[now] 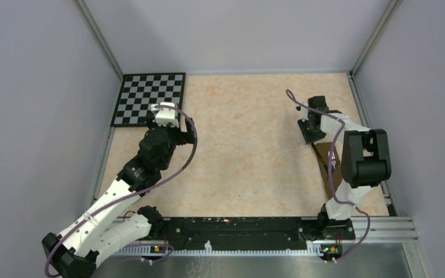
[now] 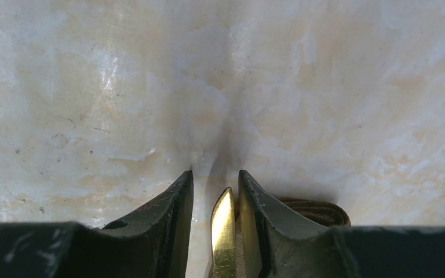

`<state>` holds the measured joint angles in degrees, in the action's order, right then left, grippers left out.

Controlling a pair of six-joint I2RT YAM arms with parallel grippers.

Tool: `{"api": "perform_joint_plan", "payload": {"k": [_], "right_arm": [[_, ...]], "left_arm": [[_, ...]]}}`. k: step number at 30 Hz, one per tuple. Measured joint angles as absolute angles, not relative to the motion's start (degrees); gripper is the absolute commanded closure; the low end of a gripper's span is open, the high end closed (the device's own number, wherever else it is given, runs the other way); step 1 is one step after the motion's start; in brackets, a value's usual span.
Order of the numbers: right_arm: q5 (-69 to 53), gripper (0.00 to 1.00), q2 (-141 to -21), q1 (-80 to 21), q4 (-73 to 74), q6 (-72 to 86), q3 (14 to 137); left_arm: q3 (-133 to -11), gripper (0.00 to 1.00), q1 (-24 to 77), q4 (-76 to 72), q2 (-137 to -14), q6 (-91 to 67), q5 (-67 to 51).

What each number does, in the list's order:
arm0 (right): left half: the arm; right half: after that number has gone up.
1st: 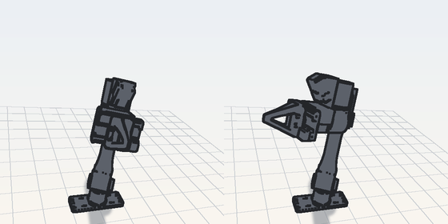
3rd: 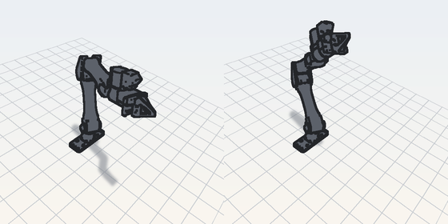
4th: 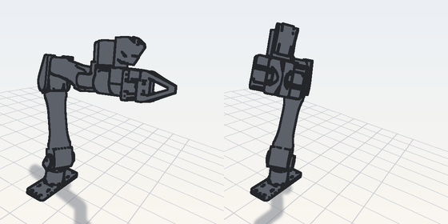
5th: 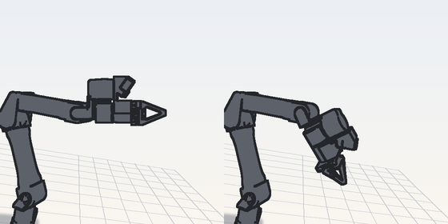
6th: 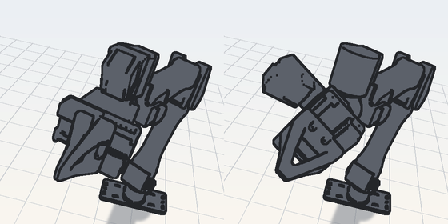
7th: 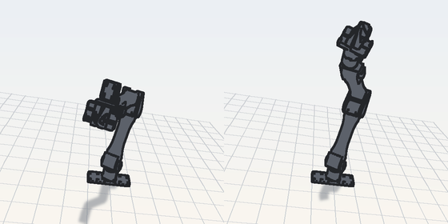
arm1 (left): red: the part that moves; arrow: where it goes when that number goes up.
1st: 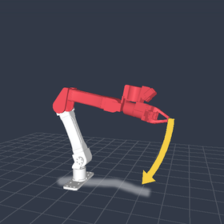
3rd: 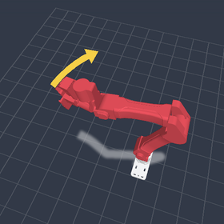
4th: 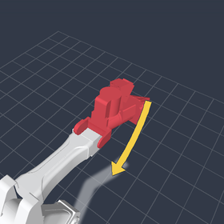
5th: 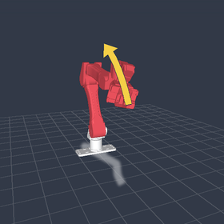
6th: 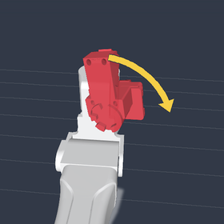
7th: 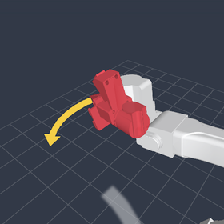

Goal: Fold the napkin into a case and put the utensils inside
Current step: Insert the knife into the folded napkin.

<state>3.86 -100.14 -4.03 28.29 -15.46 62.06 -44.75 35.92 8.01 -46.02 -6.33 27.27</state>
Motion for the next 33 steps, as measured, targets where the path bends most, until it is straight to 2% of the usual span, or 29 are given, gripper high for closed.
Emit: {"api": "perform_joint_plan", "payload": {"k": [9, 16, 33], "right_arm": [[6.74, 0.81, -100.14, -4.03, 28.27, -16.03, 62.06], [7.05, 0.99, -100.14, -4.03, 28.38, -16.01, 62.06], [9.19, 1.00, -95.37, -3.88, 31.97, -13.45, 64.18]], "left_arm": [[-44.75, 0.01, 35.92, 8.10, -46.02, -6.31, 27.27], [-44.75, 0.01, 35.92, 8.14, -46.02, -6.28, 27.31], [-44.75, 0.01, 35.92, 8.16, -46.00, -6.28, 27.27]]}}
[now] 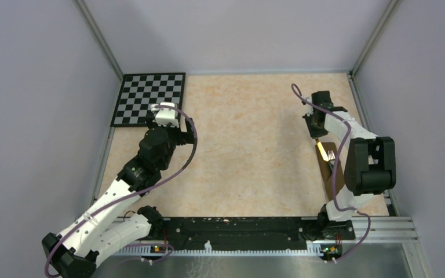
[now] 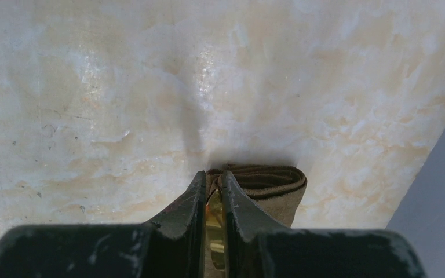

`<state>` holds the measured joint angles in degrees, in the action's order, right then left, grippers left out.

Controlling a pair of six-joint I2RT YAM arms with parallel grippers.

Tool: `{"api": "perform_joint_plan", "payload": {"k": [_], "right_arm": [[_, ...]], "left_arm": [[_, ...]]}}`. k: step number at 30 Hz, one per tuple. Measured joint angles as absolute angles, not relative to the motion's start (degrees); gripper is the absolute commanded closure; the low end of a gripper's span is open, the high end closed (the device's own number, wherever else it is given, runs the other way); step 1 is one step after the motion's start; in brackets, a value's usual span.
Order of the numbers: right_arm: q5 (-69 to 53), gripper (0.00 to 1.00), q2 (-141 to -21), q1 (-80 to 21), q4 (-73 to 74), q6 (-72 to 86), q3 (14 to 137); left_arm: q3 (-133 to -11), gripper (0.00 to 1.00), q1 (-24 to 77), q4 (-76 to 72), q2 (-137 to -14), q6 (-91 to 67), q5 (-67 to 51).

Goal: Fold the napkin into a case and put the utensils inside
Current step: Insert the knife into the folded napkin.

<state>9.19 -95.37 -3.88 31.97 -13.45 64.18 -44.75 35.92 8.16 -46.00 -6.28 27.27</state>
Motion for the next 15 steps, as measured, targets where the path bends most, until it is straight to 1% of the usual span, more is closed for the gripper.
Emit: {"api": "perform_joint_plan", "payload": {"k": [6, 15], "right_arm": [[9.21, 1.00, -94.65, -2.09, 32.82, -11.00, 64.05], [8.60, 1.00, -92.07, 2.09, 32.88, -7.60, 59.75]], "left_arm": [[-44.73, 0.01, 35.92, 8.16, -45.98, -6.31, 27.24], [-44.73, 0.01, 35.92, 8.16, -45.84, -6.31, 27.24]]}}
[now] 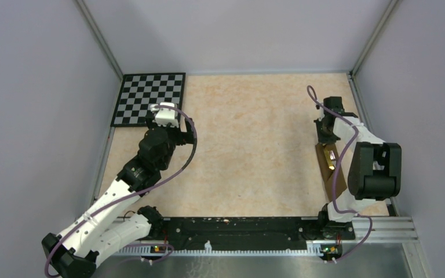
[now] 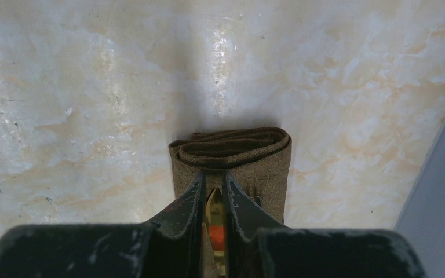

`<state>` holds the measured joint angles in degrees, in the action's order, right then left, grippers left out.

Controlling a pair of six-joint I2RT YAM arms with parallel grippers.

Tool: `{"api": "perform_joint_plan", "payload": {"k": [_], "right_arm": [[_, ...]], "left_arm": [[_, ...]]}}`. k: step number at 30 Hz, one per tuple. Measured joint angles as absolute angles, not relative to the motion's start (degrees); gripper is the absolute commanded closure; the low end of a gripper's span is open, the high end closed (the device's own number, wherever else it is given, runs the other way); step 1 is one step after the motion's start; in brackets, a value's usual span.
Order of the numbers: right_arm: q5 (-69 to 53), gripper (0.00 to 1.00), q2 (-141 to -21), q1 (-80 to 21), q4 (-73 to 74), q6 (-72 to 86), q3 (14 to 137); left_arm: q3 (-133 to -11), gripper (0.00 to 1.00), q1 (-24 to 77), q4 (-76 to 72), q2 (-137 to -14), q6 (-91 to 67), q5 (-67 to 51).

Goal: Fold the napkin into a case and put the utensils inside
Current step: Insert the knife into the folded napkin.

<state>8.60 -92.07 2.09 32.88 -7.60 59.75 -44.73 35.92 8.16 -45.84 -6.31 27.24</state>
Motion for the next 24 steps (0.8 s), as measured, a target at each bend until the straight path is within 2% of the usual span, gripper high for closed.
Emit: {"api": "perform_joint_plan", "payload": {"k": [7, 13, 18, 22, 24], "right_arm": [[8.03, 1.00, -92.07, 2.15, 32.80, -6.42, 58.78], [8.08, 0.92, -91.83, 2.33, 32.21, -5.30, 55.61], [7.90, 0.73, -91.74, 2.74, 32.14, -4.34, 54.74], [7.81, 0.54, -89.91, 2.76, 32.53, -3.88, 54.74], [7.77, 0.48, -87.15, 2.79, 33.12, -3.79, 54.74]], "left_arm": [[-44.73, 0.01, 35.92, 8.16, -45.84, -6.31, 27.24], [-44.73, 0.01, 35.92, 8.16, -45.84, -6.31, 27.24], [-44.73, 0.01, 35.92, 8.16, -45.84, -6.31, 27.24], [-44.73, 0.01, 35.75, 8.19, -45.84, -6.31, 27.27], [-44.73, 0.01, 35.66, 8.19, -45.84, -6.31, 27.24]]}}
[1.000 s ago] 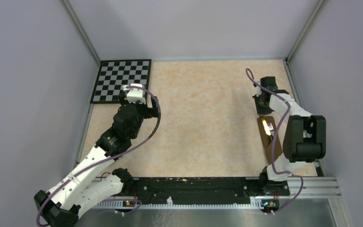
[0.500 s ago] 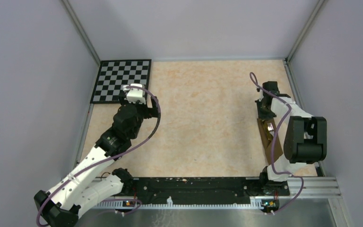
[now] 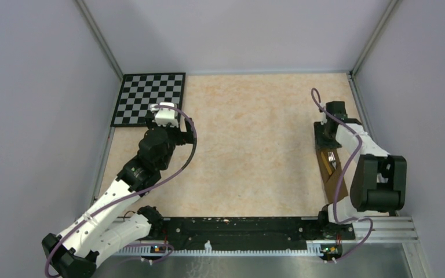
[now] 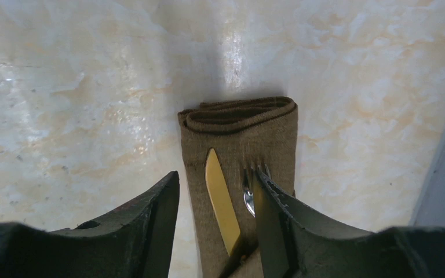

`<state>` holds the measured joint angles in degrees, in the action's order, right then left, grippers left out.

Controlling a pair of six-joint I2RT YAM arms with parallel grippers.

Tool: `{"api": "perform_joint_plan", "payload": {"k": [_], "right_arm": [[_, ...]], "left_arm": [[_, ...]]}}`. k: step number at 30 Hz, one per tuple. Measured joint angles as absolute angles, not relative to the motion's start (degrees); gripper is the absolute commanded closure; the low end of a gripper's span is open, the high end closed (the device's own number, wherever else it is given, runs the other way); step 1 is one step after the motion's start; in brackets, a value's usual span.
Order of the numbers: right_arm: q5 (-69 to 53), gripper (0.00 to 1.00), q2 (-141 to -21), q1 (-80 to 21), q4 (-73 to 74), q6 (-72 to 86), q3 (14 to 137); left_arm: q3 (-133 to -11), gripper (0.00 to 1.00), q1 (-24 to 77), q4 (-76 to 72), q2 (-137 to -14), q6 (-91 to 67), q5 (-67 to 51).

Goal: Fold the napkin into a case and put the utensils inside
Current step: Insert the knife into the folded napkin, then reset both arms

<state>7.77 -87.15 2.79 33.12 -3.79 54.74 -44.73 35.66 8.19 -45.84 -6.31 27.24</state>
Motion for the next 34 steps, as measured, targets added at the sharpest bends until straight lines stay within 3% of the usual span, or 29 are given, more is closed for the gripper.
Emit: {"api": "perform_joint_plan", "payload": {"k": [1, 3, 4, 11, 17, 19, 26, 34], "right_arm": [[7.66, 0.46, -85.73, 2.79, 33.47, -3.75, 54.74], [6.92, 0.19, -81.38, 2.76, 34.44, -3.73, 54.78], [5.82, 0.17, -78.91, 2.66, 34.92, -3.44, 54.92], [-1.48, 0.16, -60.73, -5.23, 36.32, 4.97, 60.77], [-10.28, 0.15, -48.97, -5.52, 34.41, 16.43, 68.71], [-12.29, 0.04, -45.76, -5.52, 33.78, 18.76, 69.82], [-13.50, 0.04, -39.22, -5.52, 34.50, 20.64, 78.32], [-9.76, 0.04, -32.73, -5.52, 33.26, 21.30, 86.63]], "left_arm": [[-44.73, 0.01, 35.57, 8.19, -45.84, -6.31, 27.24], [-44.73, 0.01, 35.38, 8.21, -45.84, -6.33, 27.22], [-44.73, 0.01, 35.24, 8.21, -45.84, -6.35, 27.11], [-44.34, 0.01, 31.27, 8.16, -43.83, -7.18, 24.12], [-46.06, 0.01, 28.45, 10.11, -43.03, -7.84, 19.22], [-51.05, 0.01, 28.45, 13.93, -43.31, -9.15, 16.67], [-75.24, 0.01, 28.45, 18.22, -43.09, -15.18, 8.99], [-90.21, 0.01, 28.45, 23.92, -42.87, -17.23, 3.29]]}}
